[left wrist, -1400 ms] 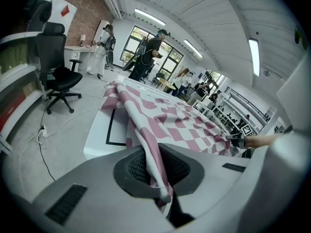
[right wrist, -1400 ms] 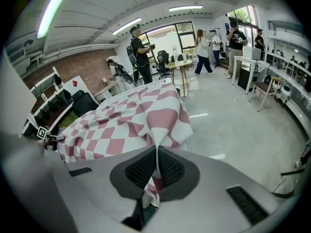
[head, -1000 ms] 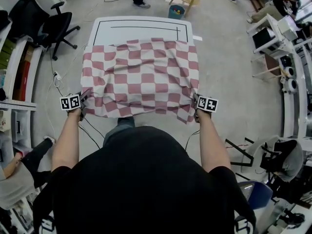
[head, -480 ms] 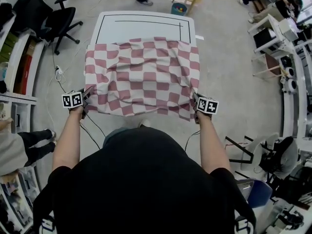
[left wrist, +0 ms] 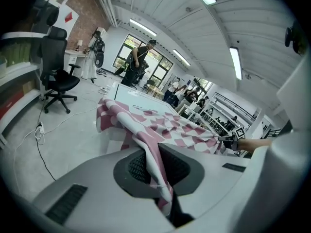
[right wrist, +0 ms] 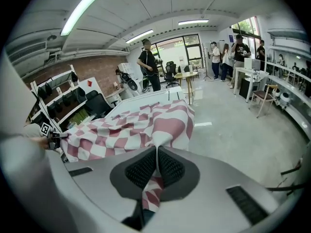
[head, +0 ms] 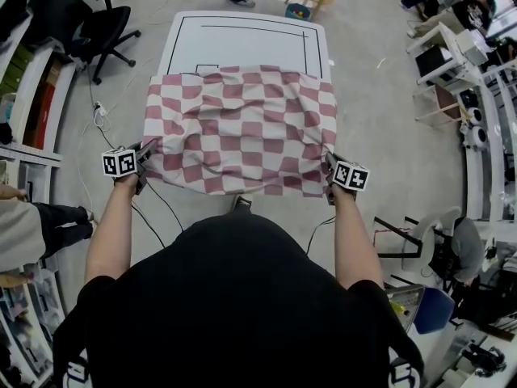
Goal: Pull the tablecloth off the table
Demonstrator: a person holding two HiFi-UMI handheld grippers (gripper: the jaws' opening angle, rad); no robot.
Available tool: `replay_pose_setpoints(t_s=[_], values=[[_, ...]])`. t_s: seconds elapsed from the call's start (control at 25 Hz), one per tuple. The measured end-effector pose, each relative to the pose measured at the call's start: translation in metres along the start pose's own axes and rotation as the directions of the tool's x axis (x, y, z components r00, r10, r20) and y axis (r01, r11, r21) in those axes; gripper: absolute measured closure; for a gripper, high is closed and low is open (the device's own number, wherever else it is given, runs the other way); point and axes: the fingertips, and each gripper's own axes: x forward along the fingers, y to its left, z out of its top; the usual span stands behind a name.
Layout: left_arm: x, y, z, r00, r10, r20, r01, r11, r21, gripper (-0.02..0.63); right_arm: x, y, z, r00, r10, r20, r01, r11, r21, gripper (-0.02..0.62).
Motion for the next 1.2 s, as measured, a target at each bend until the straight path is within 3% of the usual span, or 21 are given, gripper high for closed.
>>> replay_pose_setpoints(t_s=[0.6, 0.96, 1.2], values=[[-0.11, -0.033, -0.049, 0.997, -0.063, 0.054, 0.06, 0.997, 0.052, 0.574, -0.114, 0.055, -0.073, 0.993, -0.025, 0.117, 0.023, 1.0, 0.016, 0.568], [-0.163, -0.065, -0.038, 0.983, -0.122, 0.138, 0.106, 0.987, 0.118, 0.572, -0.184, 0.074, -0.077, 0.971, -0.086, 0.225, 0.084, 0.996, 0.018, 0.568], [-0.181, -0.068, -0.017, 0.973, -0.151, 0.176, 0.128, 0.982, 0.139, 0.572, -0.193, 0.08, -0.059, 0.957, -0.101, 0.273, 0.096, 0.995, 0.032, 0.568]])
